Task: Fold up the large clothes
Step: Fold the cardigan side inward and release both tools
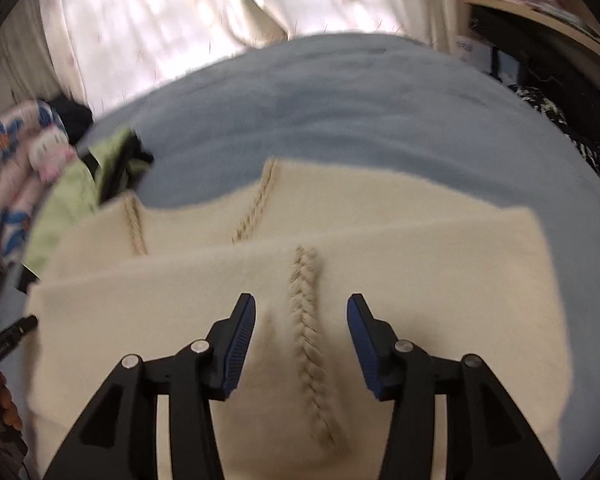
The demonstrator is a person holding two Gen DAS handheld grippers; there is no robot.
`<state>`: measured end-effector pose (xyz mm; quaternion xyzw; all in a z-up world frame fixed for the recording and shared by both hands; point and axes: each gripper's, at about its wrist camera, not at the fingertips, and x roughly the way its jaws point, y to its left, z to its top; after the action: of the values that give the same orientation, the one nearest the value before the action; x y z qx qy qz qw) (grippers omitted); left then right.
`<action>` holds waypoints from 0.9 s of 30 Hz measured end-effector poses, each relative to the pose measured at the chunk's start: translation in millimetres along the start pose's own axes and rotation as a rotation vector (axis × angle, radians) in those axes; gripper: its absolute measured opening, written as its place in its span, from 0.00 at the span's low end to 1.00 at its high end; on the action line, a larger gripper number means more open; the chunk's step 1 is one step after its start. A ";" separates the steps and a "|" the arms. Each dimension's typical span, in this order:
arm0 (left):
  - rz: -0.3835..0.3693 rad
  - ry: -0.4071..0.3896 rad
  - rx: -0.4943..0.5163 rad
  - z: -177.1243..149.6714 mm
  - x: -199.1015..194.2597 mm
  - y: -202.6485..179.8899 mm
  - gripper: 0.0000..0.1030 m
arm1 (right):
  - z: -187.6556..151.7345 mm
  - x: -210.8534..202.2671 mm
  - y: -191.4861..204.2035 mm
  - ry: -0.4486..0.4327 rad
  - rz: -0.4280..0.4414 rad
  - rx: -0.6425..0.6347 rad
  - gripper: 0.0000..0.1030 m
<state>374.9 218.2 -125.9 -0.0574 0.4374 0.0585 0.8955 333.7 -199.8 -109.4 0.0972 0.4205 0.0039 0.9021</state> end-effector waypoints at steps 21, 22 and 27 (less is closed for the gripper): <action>-0.122 0.001 -0.014 -80.6 -15.6 -45.6 0.43 | -56.3 4.3 23.1 0.097 -0.110 -0.192 0.23; -0.140 0.002 -0.016 -81.6 -15.0 -42.8 0.43 | -55.6 4.3 1.0 0.108 -0.038 -0.140 0.20; -0.085 -0.003 0.018 -84.1 -16.7 -54.5 0.43 | -56.1 -3.1 -11.9 0.111 -0.016 -0.097 0.13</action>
<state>307.8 150.5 -161.3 -0.0677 0.4335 0.0166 0.8984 288.1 -202.1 -144.3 0.0499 0.4698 0.0223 0.8811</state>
